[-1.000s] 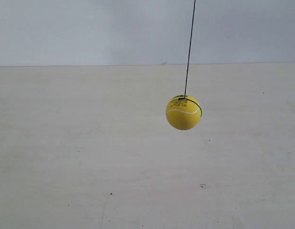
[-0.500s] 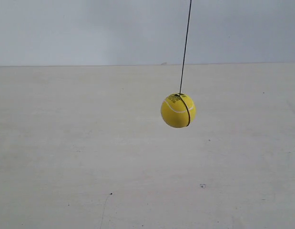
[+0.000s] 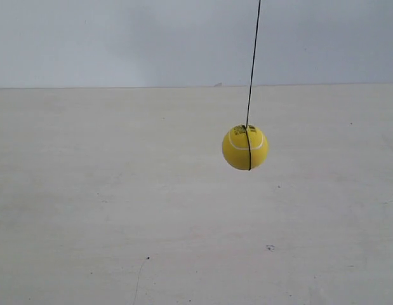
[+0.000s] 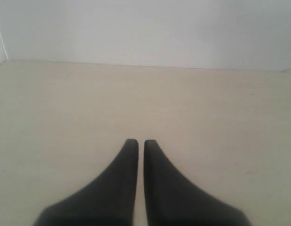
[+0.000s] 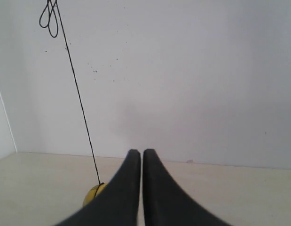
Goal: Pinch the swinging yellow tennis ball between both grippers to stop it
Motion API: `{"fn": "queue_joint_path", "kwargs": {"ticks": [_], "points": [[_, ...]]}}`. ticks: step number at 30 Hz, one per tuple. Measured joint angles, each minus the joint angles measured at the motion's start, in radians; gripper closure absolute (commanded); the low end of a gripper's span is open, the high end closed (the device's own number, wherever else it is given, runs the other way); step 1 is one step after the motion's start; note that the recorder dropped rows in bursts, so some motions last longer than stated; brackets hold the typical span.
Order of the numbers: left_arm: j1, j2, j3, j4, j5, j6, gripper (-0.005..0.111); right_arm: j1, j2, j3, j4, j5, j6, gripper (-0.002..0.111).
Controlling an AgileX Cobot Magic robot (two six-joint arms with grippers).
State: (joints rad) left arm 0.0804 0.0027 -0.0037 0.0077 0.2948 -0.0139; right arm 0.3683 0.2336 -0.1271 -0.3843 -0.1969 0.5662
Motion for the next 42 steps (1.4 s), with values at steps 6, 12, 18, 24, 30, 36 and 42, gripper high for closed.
{"fn": "queue_joint_path", "kwargs": {"ticks": [6, 12, 18, 24, 30, 36, 42], "points": [[0.000, 0.000, 0.000, 0.004, 0.000, -0.002, 0.102, 0.000, 0.000, 0.000, 0.000, 0.004, 0.000, 0.108], [0.000, 0.000, 0.000, 0.006, 0.000, -0.002, 0.102, 0.000, 0.000, 0.000, 0.000, 0.008, 0.000, 0.108], [0.000, 0.000, 0.000, 0.006, 0.000, -0.002, 0.102, 0.000, 0.000, 0.000, 0.000, 0.008, 0.000, 0.108], [0.000, 0.000, 0.000, 0.006, 0.000, -0.002, 0.102, 0.000, 0.000, 0.000, 0.000, 0.008, 0.000, 0.108], [0.000, 0.000, 0.000, 0.006, 0.000, -0.002, 0.102, 0.000, -0.007, 0.041, 0.002, -0.005, -0.045, 0.108], [0.000, 0.000, 0.000, 0.006, 0.000, -0.002, 0.102, -0.025, -0.107, 0.121, 0.170, -0.140, -0.330, 0.108], [0.000, 0.000, 0.000, 0.006, 0.000, -0.002, 0.102, -0.194, -0.225, 0.122, 0.384, -0.185, -0.506, 0.108]]}}
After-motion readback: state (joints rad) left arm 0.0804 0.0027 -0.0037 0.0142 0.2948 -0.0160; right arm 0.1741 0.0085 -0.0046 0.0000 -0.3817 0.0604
